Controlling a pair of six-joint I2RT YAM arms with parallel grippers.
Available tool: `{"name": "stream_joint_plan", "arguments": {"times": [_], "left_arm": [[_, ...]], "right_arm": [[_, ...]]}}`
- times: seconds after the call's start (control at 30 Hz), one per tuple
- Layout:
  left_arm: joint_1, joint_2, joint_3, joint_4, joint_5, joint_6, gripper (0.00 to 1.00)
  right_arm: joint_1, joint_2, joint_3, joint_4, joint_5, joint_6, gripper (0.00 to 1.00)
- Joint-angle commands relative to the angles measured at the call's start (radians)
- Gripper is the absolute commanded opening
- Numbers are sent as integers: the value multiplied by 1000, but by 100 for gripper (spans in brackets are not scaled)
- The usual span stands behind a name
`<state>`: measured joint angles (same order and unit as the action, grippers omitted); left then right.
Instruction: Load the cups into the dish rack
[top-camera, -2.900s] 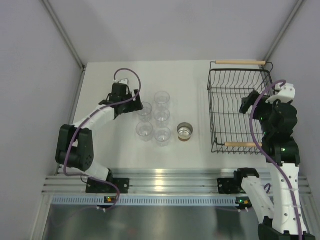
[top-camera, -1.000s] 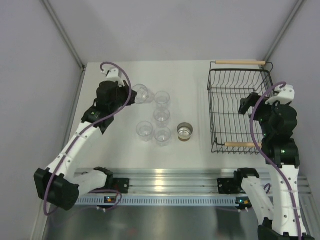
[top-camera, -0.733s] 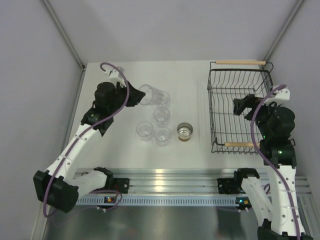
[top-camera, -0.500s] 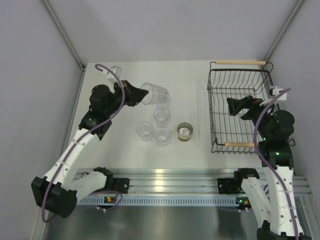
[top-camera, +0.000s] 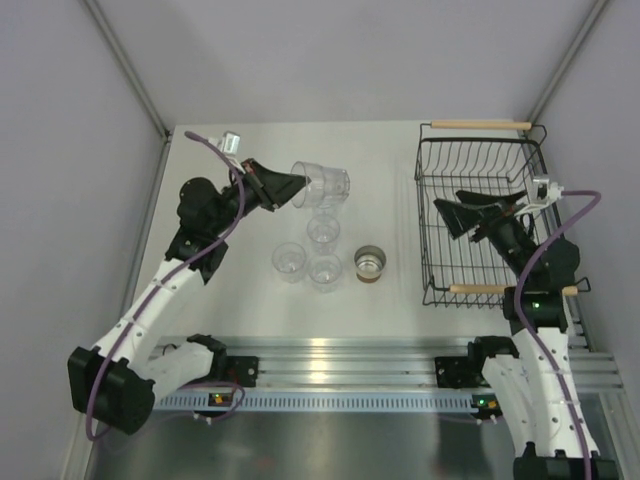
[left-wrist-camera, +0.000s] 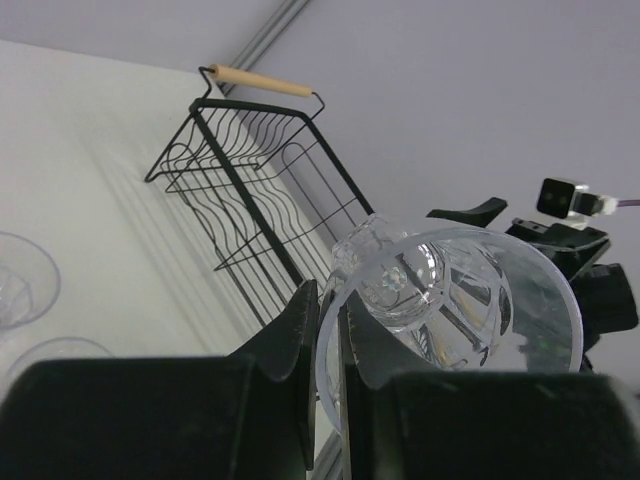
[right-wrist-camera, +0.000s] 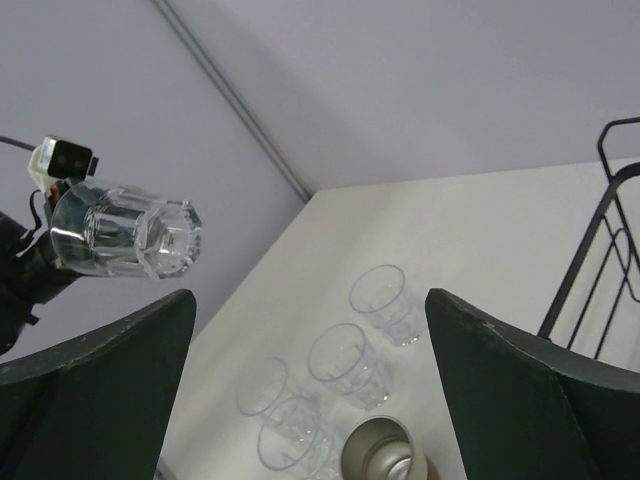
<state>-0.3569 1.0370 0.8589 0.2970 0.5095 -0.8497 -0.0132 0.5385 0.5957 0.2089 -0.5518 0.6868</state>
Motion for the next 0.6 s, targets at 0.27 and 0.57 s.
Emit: {"name": "stream_joint_plan", "arguments": {"times": [0.27, 0.57], "left_arm": [[-80, 104, -21, 452, 47, -264, 0], [-231, 228, 91, 474, -15, -229, 0]], "right_arm": [[5, 58, -125, 651, -175, 359, 99], [5, 143, -183, 1008, -204, 574, 99]]}}
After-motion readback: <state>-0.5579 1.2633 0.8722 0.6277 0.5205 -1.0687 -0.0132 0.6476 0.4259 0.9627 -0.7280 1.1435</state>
